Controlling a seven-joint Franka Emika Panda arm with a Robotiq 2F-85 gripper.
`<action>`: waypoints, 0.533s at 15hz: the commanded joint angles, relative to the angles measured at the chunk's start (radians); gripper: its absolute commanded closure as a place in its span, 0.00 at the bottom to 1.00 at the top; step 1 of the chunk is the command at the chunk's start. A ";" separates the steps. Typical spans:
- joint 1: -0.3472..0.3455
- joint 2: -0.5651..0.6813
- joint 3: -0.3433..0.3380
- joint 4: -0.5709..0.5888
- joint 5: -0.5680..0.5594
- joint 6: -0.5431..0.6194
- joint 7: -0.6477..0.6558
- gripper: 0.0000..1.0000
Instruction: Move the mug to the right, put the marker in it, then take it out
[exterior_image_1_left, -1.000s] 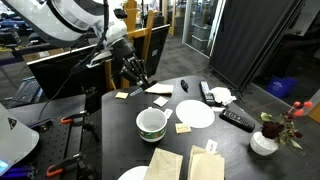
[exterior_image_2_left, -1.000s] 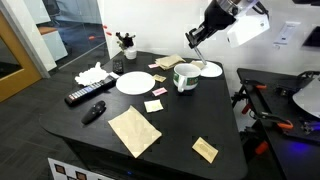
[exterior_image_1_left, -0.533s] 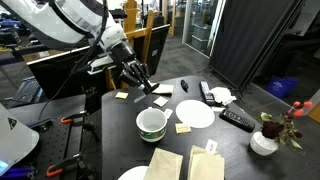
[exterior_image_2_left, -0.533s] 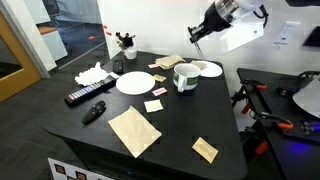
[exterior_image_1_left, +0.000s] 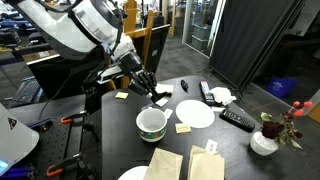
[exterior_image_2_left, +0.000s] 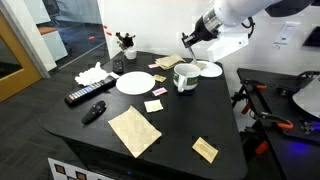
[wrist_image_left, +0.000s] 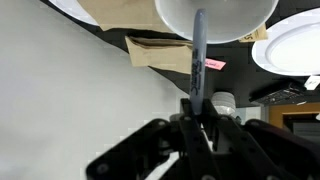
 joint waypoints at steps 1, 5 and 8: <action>0.030 0.096 -0.027 0.067 -0.052 -0.025 0.052 0.96; 0.033 0.162 -0.037 0.104 -0.078 -0.014 0.071 0.96; 0.033 0.192 -0.037 0.113 -0.096 -0.007 0.100 0.96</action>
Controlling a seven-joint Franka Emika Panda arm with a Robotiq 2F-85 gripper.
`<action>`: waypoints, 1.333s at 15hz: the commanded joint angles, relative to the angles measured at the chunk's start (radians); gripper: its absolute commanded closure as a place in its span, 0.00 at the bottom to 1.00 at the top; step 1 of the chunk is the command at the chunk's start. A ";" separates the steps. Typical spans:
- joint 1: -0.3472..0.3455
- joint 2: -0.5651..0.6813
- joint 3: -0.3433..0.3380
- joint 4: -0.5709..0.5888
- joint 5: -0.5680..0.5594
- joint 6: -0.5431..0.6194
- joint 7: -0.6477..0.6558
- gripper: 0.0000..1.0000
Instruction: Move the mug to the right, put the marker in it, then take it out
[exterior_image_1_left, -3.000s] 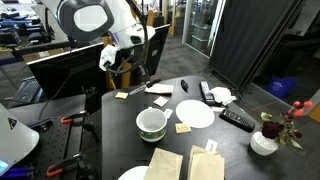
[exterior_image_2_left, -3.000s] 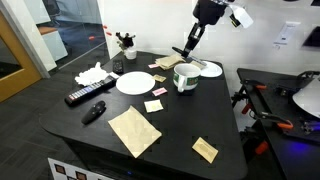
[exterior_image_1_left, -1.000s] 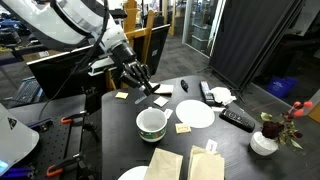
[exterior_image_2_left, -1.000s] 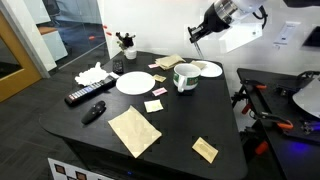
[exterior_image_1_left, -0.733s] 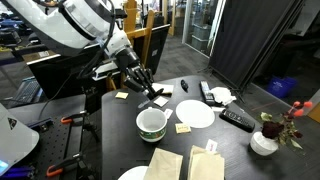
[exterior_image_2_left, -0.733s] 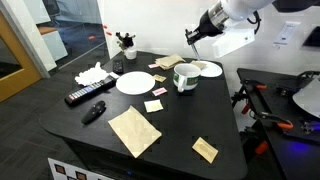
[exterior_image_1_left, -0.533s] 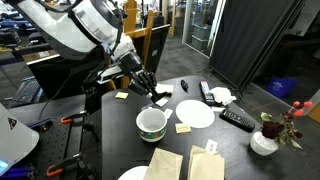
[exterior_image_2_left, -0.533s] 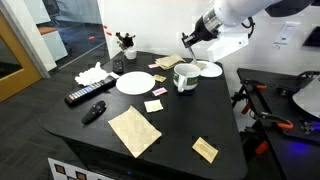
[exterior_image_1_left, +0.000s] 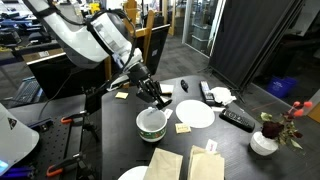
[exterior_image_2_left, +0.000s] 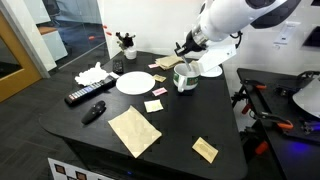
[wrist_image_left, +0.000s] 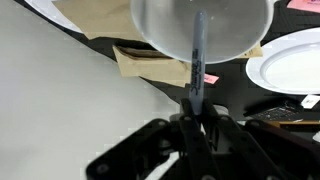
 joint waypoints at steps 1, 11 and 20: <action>0.016 0.044 -0.014 0.024 -0.048 -0.006 0.071 0.96; 0.015 0.042 -0.006 -0.001 -0.084 -0.004 0.132 0.01; 0.045 -0.114 0.013 -0.081 -0.044 0.013 0.081 0.00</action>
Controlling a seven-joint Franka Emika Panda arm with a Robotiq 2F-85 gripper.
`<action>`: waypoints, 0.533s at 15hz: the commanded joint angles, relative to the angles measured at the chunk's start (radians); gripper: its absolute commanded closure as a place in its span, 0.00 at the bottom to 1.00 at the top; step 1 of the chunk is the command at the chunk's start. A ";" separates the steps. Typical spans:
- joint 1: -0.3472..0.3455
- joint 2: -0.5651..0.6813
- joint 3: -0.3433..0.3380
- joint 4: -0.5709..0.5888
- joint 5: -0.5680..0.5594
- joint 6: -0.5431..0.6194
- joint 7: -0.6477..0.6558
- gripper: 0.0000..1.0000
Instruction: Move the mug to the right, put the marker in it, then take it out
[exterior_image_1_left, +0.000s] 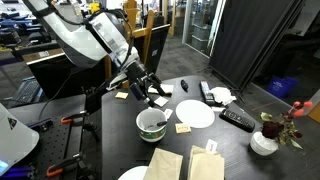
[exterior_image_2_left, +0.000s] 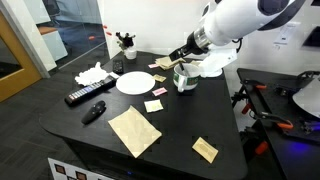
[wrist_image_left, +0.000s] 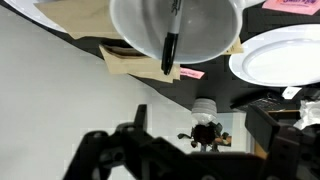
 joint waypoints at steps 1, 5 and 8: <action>0.016 -0.125 0.003 -0.076 0.024 0.025 -0.026 0.00; 0.020 -0.220 -0.010 -0.118 0.061 0.138 -0.115 0.00; 0.021 -0.281 -0.025 -0.146 0.137 0.218 -0.231 0.00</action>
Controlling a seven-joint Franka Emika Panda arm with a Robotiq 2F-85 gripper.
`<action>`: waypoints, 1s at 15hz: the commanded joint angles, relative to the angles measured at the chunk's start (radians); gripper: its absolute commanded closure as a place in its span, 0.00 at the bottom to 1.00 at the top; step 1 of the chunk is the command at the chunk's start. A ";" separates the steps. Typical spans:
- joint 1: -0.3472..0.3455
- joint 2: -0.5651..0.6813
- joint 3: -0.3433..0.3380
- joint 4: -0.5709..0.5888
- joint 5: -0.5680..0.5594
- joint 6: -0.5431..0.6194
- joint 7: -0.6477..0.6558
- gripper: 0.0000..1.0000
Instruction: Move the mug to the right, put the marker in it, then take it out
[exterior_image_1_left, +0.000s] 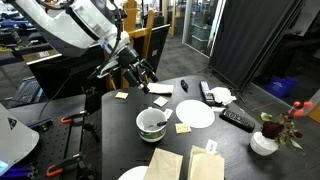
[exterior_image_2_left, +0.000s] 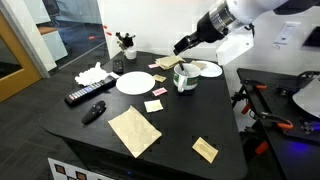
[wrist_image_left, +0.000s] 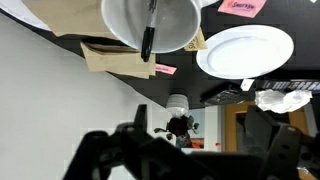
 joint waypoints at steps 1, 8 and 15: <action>0.002 -0.108 -0.031 -0.063 0.101 0.097 -0.150 0.00; 0.000 -0.161 -0.069 -0.133 0.400 0.133 -0.384 0.00; 0.000 -0.123 -0.082 -0.131 0.511 0.127 -0.453 0.00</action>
